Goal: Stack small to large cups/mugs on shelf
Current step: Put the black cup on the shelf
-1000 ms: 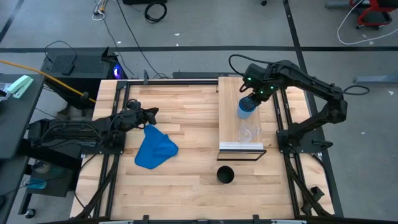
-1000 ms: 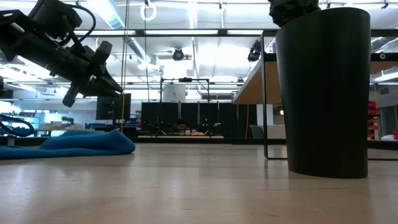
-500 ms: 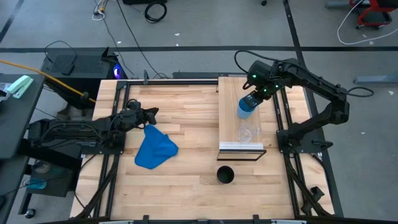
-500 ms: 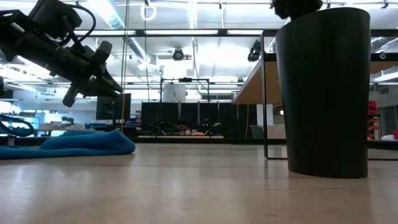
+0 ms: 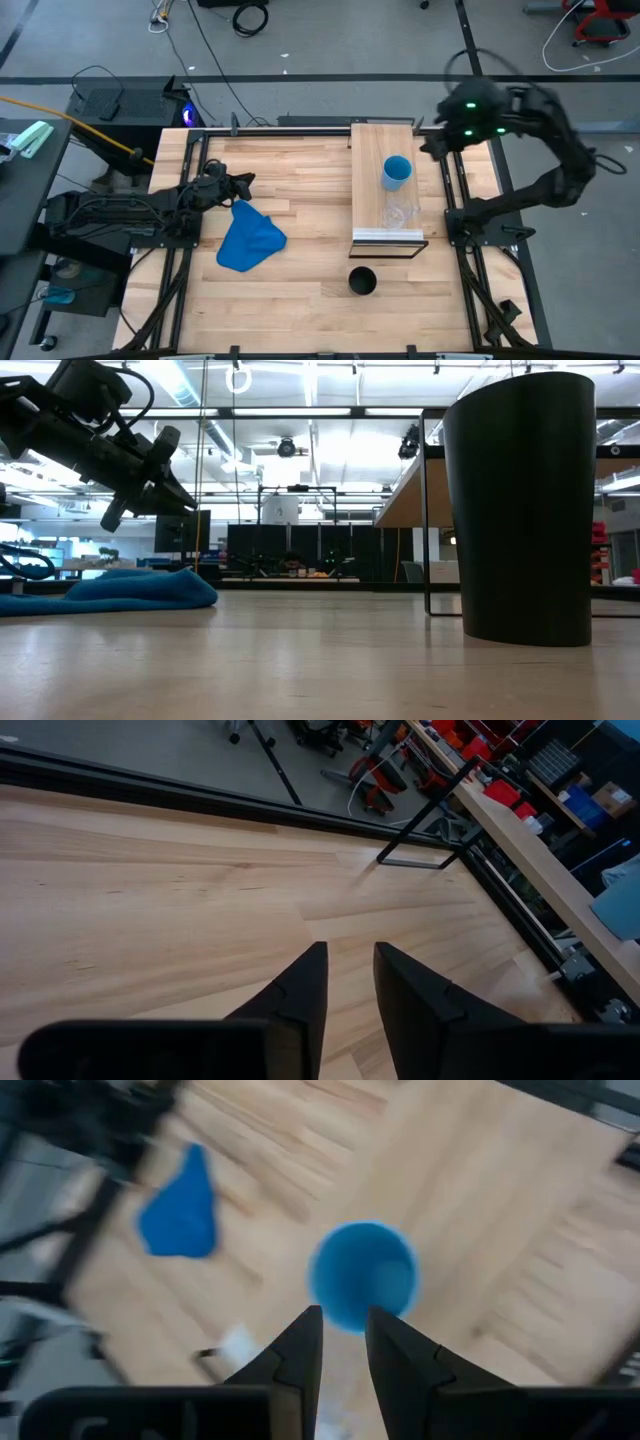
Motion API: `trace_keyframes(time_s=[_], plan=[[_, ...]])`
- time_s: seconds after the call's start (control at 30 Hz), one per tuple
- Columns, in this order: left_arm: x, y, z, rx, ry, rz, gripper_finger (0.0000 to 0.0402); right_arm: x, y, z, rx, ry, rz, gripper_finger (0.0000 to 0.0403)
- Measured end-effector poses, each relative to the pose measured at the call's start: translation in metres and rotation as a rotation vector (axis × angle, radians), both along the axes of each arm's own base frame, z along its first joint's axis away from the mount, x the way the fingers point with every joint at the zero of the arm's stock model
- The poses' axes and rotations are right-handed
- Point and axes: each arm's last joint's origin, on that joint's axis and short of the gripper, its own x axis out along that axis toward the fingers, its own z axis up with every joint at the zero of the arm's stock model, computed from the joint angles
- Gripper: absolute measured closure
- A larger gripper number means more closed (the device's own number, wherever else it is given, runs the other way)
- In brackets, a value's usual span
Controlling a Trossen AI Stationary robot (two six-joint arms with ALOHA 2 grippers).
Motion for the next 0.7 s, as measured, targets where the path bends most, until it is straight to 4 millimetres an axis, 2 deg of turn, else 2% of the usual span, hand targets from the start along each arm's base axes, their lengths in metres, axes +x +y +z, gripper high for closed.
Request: trace_keyframes(time_s=[0.17, 0.3, 0.47, 0.7], plan=[[0.0, 0.0, 0.0, 0.0, 0.0, 0.0, 0.0315, -0.015, 0.021, 0.024, -0.007, -0.197, 0.065, 0.0315], [0.0, 0.0, 0.0, 0.0, -0.001, 0.0, 0.0316, -0.008, 0.039, 0.034, 0.024, -0.327, 0.186, 0.0315], [0.0, 0.0, 0.0, 0.0, 0.0, 0.0, 0.031, 0.02, 0.067, 0.032, 0.064, -0.325, 0.374, 0.0315], [0.0, 0.0, 0.0, 0.0, 0.0, 0.0, 0.0311, 0.068, 0.124, -0.001, 0.091, -0.097, 0.579, 0.0315]])
